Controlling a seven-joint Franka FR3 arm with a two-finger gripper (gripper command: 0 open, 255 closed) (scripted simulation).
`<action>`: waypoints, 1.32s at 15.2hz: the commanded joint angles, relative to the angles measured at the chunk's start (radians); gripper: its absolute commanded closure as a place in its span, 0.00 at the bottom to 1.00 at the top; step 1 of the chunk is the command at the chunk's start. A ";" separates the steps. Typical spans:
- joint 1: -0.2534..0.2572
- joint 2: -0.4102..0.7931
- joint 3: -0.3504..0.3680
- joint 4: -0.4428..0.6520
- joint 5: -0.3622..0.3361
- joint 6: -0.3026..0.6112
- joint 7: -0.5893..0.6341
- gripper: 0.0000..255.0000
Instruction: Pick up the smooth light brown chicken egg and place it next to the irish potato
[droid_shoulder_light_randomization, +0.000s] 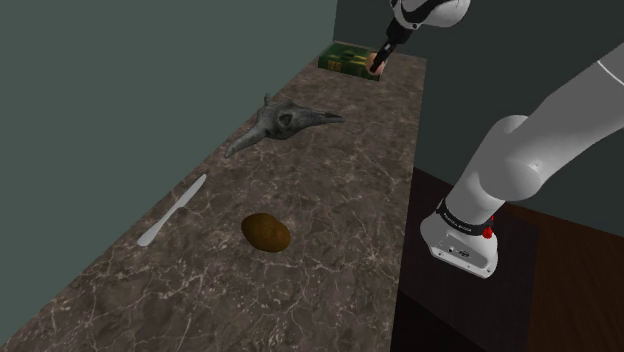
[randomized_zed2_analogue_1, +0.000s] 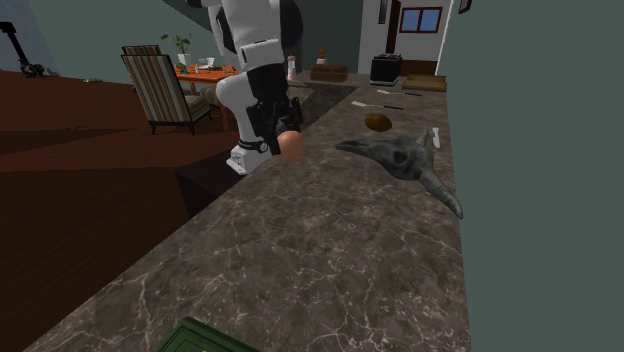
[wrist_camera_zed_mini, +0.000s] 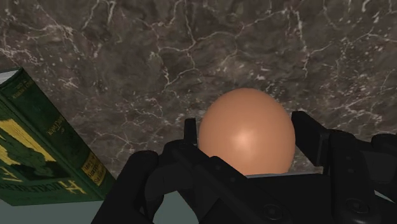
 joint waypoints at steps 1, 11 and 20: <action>-0.020 -0.061 0.059 -0.062 -0.049 0.005 0.077 1.00; -0.066 -0.325 0.324 -0.307 -0.133 -0.029 0.371 1.00; 0.001 -0.504 0.558 -0.433 -0.078 -0.100 0.616 1.00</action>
